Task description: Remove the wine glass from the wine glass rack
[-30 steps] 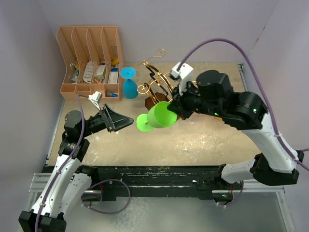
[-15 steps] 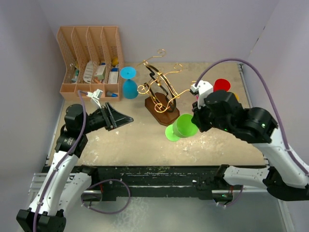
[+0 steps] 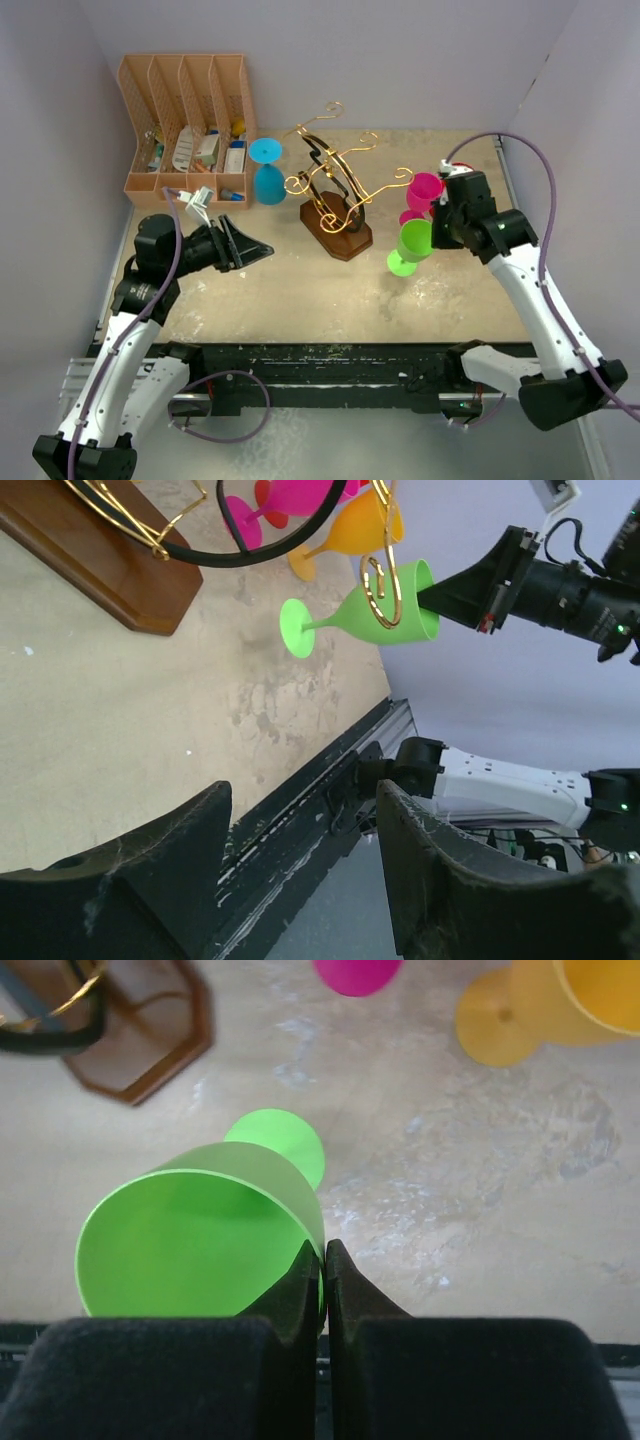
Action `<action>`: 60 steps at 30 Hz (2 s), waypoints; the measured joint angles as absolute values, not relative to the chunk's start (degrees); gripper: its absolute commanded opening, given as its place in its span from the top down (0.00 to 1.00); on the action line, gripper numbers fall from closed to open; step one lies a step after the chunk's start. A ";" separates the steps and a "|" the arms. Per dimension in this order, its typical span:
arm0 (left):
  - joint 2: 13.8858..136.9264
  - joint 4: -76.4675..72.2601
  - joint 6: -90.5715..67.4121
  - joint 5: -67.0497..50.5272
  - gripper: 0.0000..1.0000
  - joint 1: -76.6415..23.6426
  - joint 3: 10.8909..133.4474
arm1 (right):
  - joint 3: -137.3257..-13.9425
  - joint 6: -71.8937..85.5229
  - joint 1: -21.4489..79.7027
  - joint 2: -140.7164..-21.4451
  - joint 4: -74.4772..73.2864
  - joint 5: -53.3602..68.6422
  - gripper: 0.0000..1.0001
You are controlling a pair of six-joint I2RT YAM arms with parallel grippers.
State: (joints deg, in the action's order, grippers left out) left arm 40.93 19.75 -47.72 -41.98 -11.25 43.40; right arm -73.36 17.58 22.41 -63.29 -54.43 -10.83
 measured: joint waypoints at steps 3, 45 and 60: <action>40.64 22.09 -45.19 -40.32 0.37 -11.25 43.51 | -68.97 18.09 12.51 -64.73 -50.94 -9.45 1.00; 41.82 28.97 -31.86 -31.24 0.39 -11.25 43.72 | -64.86 26.55 0.84 -76.47 -36.42 -13.80 0.82; 42.65 28.99 -31.86 -31.22 0.39 -11.25 43.72 | -71.40 26.35 0.82 -70.67 -40.62 -11.03 0.24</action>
State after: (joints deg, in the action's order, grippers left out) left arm 42.65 28.99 -31.86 -31.22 -11.25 43.72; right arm -71.40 26.35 0.82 -70.67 -40.62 -11.03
